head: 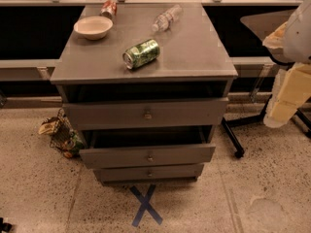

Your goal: Place green can into paper bowl

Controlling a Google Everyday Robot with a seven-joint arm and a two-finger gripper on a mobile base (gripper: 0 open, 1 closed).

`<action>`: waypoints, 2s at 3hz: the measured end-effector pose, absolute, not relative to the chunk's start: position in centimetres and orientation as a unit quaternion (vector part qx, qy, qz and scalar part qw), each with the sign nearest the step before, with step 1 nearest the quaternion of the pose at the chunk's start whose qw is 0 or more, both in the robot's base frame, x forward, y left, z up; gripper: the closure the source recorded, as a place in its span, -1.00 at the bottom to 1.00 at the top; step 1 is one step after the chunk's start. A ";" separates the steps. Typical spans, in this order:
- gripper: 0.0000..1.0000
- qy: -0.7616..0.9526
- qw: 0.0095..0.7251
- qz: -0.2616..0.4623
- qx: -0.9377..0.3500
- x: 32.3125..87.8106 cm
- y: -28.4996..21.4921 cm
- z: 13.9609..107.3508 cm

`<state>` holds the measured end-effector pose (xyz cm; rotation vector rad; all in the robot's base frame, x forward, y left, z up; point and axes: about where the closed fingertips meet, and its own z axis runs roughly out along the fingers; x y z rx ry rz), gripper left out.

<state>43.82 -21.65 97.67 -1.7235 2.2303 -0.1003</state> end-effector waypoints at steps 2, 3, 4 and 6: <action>-1.00 0.771 0.172 -0.052 -0.611 45.6 -20.9 98.5; -1.00 0.726 0.192 -0.069 -0.657 51.3 -18.2 98.9; -1.00 0.640 0.199 -0.036 -0.741 59.6 -12.8 96.9; -1.00 0.551 0.234 0.056 -0.799 67.3 -5.1 92.0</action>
Offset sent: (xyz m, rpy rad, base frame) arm 0.0422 0.0169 0.0155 -0.0349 -0.0785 0.0461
